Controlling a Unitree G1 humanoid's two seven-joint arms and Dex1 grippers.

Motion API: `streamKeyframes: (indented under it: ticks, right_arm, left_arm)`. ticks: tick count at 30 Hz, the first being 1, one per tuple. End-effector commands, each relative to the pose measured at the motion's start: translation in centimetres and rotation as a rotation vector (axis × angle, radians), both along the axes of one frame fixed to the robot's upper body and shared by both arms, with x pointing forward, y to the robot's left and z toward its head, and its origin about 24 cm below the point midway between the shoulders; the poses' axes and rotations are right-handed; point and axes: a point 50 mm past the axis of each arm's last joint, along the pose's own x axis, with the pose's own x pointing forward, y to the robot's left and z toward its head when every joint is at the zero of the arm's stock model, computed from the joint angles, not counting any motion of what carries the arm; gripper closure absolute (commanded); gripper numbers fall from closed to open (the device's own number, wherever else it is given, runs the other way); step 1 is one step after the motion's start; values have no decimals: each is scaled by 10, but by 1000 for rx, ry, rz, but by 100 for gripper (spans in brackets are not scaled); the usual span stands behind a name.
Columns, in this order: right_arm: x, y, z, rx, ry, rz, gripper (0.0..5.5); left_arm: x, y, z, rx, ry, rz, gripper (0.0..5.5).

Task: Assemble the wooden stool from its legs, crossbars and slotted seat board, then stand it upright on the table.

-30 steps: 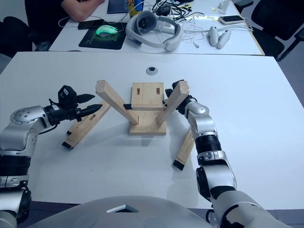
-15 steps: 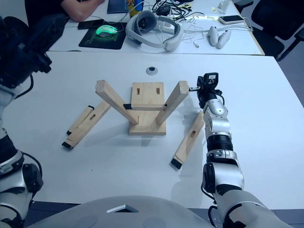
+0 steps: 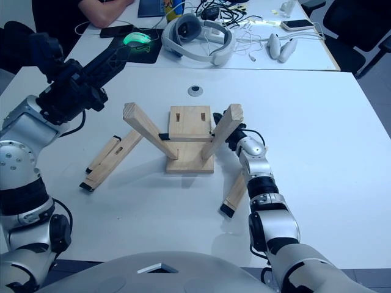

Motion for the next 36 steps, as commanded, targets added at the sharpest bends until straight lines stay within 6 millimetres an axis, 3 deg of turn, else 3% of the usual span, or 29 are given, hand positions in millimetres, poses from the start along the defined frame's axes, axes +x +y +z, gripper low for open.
streamKeyframes:
  ticks: [1,9,20,26,31,34,36]
  right_arm:
    - [15,-7,18,62,-9,117,550]
    - [29,-11,35,60,119,382,550]
    - [15,-7,5,-282,186,491,550]
    - [5,-10,-15,-449,234,499,550]
    - [-2,-13,-27,-490,276,493,550]
    - [-5,-15,-31,-493,289,487,550]
    - [-5,-14,-32,-492,290,486,550]
  left_arm:
    - [5,-3,4,22,-13,-16,548]
    - [14,-4,-1,40,0,-47,548]
    - [18,-12,-6,55,29,-109,548]
    - [13,-22,22,51,-57,-156,548]
    - [-1,-26,66,26,-165,-198,548]
    - [-5,-20,87,39,-215,-177,548]
    - [0,-13,86,53,-206,-150,548]
